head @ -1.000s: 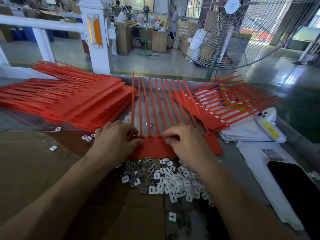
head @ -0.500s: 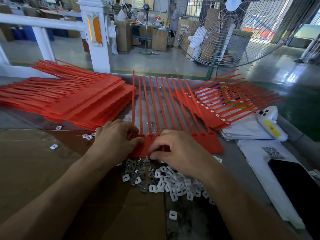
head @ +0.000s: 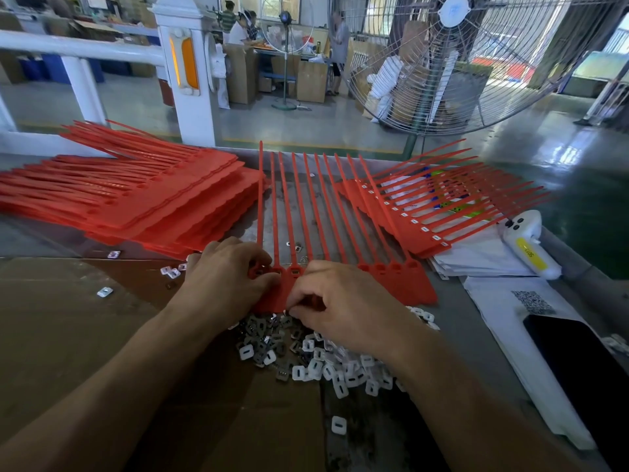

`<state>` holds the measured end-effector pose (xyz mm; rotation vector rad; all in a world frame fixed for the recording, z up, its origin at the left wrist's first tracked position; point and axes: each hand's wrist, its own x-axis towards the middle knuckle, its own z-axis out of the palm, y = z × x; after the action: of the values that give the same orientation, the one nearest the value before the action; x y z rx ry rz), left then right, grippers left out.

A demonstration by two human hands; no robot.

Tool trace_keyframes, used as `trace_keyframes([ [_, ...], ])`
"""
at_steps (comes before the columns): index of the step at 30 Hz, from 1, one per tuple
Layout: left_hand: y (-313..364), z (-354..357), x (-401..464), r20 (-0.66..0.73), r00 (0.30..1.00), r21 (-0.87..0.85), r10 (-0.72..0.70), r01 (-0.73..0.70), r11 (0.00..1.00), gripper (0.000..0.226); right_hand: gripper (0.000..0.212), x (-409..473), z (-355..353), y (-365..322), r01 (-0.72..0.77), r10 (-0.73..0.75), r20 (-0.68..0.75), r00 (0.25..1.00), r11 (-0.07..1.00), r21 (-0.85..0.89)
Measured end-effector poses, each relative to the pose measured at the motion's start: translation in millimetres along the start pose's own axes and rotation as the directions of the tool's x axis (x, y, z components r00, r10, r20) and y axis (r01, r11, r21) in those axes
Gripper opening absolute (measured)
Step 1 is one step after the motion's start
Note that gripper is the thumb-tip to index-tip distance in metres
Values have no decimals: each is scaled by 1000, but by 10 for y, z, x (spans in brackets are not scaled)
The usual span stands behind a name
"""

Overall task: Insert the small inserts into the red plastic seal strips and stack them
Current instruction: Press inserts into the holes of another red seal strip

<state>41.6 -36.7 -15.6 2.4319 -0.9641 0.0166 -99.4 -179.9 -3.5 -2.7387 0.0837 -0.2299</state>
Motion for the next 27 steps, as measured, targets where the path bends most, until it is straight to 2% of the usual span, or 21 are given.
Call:
trace_keyframes([
  [9, -10, 2, -9, 1, 1000, 2, 2, -2, 1000, 32, 4, 12, 6, 7, -12, 11, 41, 999, 1000, 21],
  [19, 8, -10, -18, 25, 1000, 13, -1, 1, 1000, 34, 4, 8, 51, 2, 1, -1, -11, 1000, 998, 60],
  [23, 4, -15, -17, 31, 1000, 4, -1, 1, 1000, 35, 7, 4, 68, 20, -54, 66, -56, 996, 981, 188],
  [27, 19, -20, -20, 22, 1000, -12, -6, 6, 1000, 32, 10, -4, 33, 65, -135, 195, -110, 975, 905, 403],
])
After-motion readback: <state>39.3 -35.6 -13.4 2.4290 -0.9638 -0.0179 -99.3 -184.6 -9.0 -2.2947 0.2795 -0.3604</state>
